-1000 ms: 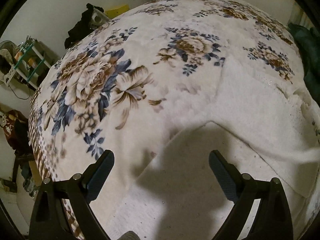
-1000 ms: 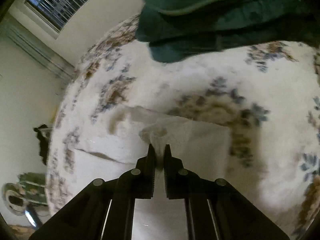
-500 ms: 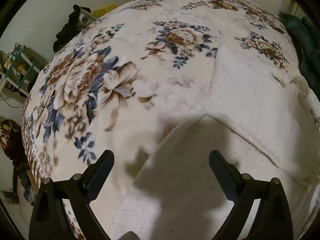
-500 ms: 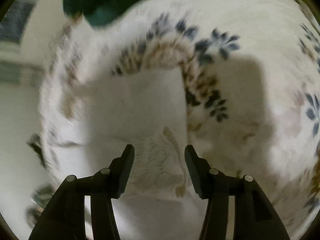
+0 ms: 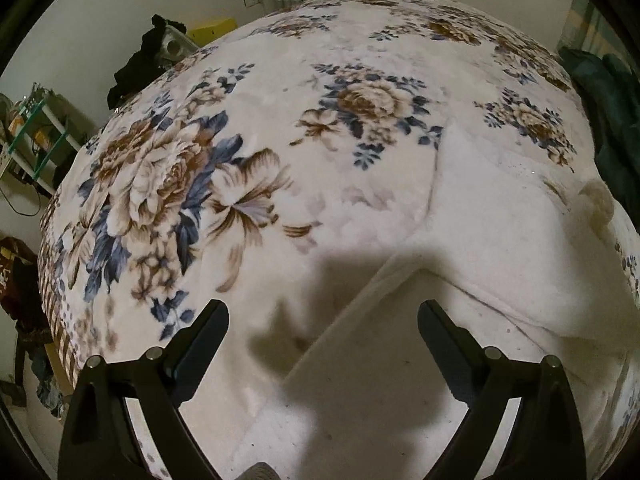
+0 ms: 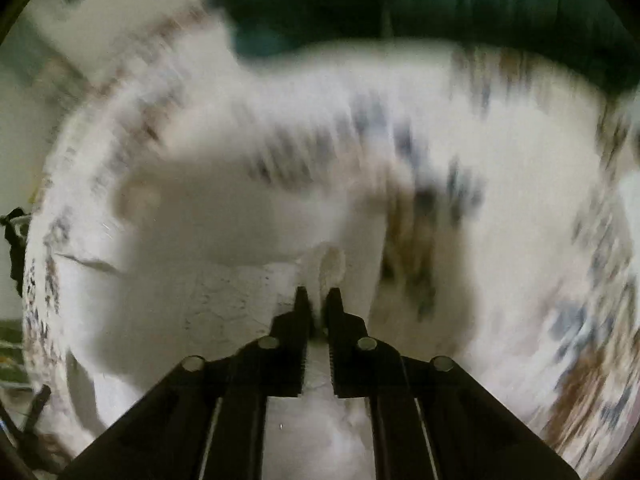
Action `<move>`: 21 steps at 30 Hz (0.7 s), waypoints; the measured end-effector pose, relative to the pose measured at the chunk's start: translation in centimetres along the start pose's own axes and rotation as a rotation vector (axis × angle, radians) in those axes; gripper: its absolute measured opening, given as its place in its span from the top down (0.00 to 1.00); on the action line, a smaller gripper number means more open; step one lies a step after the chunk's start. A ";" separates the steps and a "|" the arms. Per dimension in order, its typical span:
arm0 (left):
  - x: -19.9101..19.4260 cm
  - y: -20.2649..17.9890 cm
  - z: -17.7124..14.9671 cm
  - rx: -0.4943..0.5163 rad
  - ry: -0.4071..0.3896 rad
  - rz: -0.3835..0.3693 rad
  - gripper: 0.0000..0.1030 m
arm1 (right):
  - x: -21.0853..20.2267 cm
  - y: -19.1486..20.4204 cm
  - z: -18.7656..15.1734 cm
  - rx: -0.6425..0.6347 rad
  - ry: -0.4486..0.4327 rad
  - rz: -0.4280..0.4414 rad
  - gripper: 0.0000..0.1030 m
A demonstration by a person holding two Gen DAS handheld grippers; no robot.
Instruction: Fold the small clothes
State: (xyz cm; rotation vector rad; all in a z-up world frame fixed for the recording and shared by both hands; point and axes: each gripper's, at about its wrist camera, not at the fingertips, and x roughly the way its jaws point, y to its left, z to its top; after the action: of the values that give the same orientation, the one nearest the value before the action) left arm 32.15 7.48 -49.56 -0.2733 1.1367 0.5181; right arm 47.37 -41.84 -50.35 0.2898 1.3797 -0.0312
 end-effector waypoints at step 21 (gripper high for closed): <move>-10.2 -11.3 -14.2 0.441 0.113 -0.222 0.06 | -12.2 -13.7 -12.1 0.096 0.268 0.204 0.34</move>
State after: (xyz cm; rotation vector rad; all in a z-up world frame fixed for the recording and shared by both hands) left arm 23.58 -11.21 -46.54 -0.0431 1.2801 0.0493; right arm 30.72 -54.17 -43.02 0.5294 1.6100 0.1146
